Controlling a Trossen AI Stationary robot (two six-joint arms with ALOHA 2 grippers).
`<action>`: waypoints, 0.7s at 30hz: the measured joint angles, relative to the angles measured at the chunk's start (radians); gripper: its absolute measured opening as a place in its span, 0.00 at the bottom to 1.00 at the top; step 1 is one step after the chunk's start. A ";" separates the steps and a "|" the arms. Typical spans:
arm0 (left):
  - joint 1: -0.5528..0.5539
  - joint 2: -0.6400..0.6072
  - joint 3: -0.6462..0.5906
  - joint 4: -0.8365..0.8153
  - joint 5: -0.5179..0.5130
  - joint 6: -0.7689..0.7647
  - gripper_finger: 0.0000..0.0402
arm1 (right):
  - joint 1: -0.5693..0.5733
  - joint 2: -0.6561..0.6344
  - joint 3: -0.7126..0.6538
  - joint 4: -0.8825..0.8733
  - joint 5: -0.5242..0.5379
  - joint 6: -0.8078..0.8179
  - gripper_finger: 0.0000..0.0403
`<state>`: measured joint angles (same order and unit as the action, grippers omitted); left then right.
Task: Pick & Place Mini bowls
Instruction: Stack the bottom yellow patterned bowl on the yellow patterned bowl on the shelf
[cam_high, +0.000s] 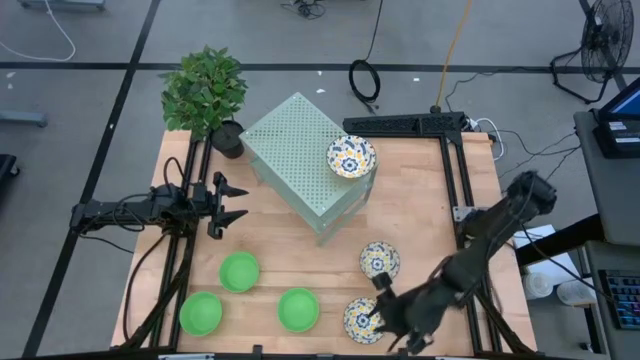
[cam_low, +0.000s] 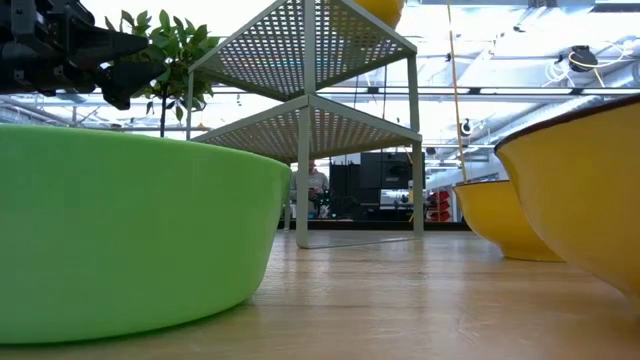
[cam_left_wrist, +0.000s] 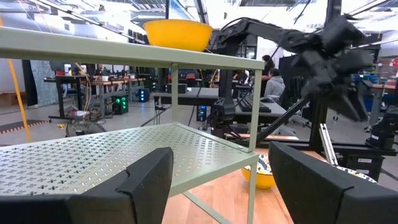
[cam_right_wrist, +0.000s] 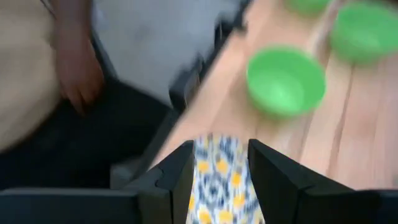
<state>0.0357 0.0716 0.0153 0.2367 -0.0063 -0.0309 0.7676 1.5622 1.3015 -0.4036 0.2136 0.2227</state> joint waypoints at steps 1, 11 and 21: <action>0.000 0.000 0.000 0.000 0.000 0.000 0.67 | 0.000 0.034 0.038 -0.060 0.005 0.026 0.35; 0.000 0.000 0.000 0.000 0.000 0.000 0.67 | -0.048 0.180 0.136 -0.290 -0.072 0.212 0.35; 0.000 0.000 0.000 0.000 0.000 0.000 0.67 | -0.001 0.224 0.135 -0.222 -0.189 0.203 0.35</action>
<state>0.0358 0.0716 0.0154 0.2366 -0.0063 -0.0311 0.7670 1.7866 1.4368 -0.6258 0.0241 0.4258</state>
